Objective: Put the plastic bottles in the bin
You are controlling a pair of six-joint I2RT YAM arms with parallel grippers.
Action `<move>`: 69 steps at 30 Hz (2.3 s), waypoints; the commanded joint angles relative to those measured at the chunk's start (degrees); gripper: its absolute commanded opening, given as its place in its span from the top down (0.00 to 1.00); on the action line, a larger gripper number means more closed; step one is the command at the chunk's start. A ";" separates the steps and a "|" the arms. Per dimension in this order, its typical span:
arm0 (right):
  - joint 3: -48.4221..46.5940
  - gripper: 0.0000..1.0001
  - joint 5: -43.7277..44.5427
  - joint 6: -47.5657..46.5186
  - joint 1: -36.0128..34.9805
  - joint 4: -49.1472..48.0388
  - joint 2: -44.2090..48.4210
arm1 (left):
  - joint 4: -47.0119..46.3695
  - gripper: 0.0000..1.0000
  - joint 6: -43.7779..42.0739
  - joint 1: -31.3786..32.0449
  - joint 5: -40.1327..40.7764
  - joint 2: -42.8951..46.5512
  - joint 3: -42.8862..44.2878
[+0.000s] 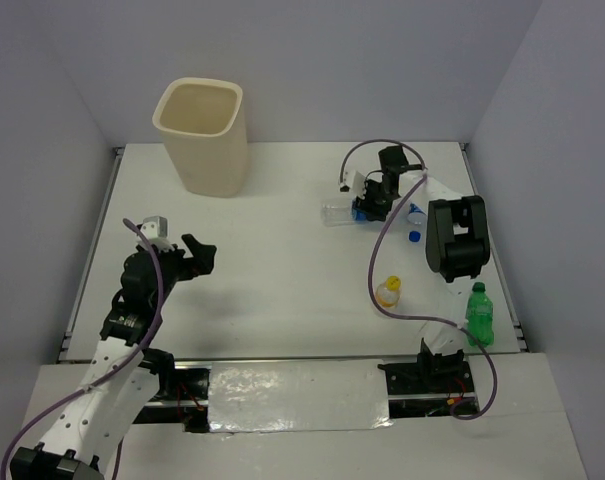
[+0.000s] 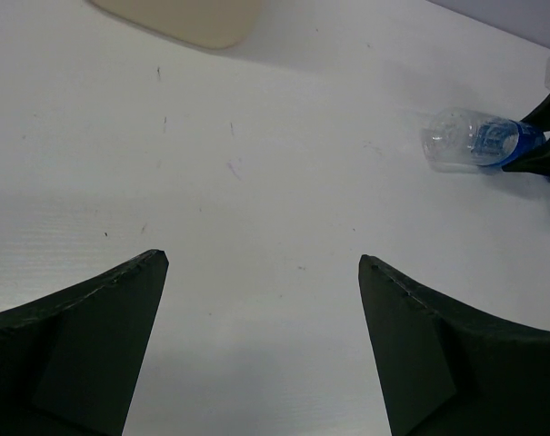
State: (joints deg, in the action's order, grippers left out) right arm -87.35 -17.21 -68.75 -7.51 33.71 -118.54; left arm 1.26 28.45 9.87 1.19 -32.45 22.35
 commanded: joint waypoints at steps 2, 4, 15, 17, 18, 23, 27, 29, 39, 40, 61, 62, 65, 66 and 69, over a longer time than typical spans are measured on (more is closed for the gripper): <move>2.18 0.60 -3.44 3.35 0.21 -5.91 4.00 | -3.63 0.01 -1.11 0.24 -0.66 0.81 0.50; 4.55 0.65 -5.19 4.32 0.21 -8.39 6.12 | -3.37 0.01 -0.76 0.24 -1.80 0.89 0.77; 8.68 0.74 -9.70 24.17 -8.46 -22.45 25.27 | -14.51 0.01 8.11 0.94 -14.19 -1.30 1.38; 9.21 0.75 -3.74 32.33 -11.11 -26.59 26.34 | -18.81 0.01 9.95 1.82 -15.43 -2.35 1.99; 8.69 0.76 -2.57 35.41 -12.17 -26.77 26.52 | -20.23 0.01 10.31 3.04 -15.60 -2.71 2.26; 10.25 0.78 -0.37 59.40 -18.06 -28.08 27.04 | -26.83 0.01 9.96 8.84 -10.36 -7.00 5.23; 18.69 0.78 -1.95 73.56 -21.31 -36.41 29.33 | -31.29 0.01 9.52 14.12 -4.71 -11.84 6.74; 22.04 0.78 -0.72 74.29 -24.39 -37.67 30.91 | -34.03 0.01 9.70 15.87 -3.13 -13.60 6.66; 31.62 0.78 -5.11 77.10 -29.32 -42.15 38.12 | -34.13 0.01 9.61 18.87 1.09 -24.85 12.19; 32.06 0.78 -5.72 76.93 -29.49 -42.24 38.56 | -33.61 0.01 9.70 19.05 1.53 -25.38 12.54; 26.98 0.72 -11.18 76.13 -35.12 -35.22 36.54 | -43.62 0.01 9.26 21.16 0.39 -29.96 14.13; 25.67 0.73 -11.09 76.13 -35.21 -34.77 36.28 | -41.44 0.01 8.91 21.42 0.83 -29.61 14.39; 26.09 0.73 -14.33 76.57 -35.29 -37.31 36.63 | -39.05 0.01 7.68 21.42 3.02 -28.99 15.27; 26.27 0.72 -16.34 76.40 -35.29 -37.58 36.80 | -39.14 0.01 7.68 21.42 3.46 -28.99 15.36; 27.23 0.71 -17.15 74.13 -35.82 -37.58 38.03 | -38.36 0.01 7.50 21.33 4.69 -30.21 16.23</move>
State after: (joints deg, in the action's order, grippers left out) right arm -58.74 -27.92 8.01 -42.19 -2.35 -82.21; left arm -34.79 37.65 31.05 4.03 -62.39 36.05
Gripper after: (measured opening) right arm 0.647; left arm 0.993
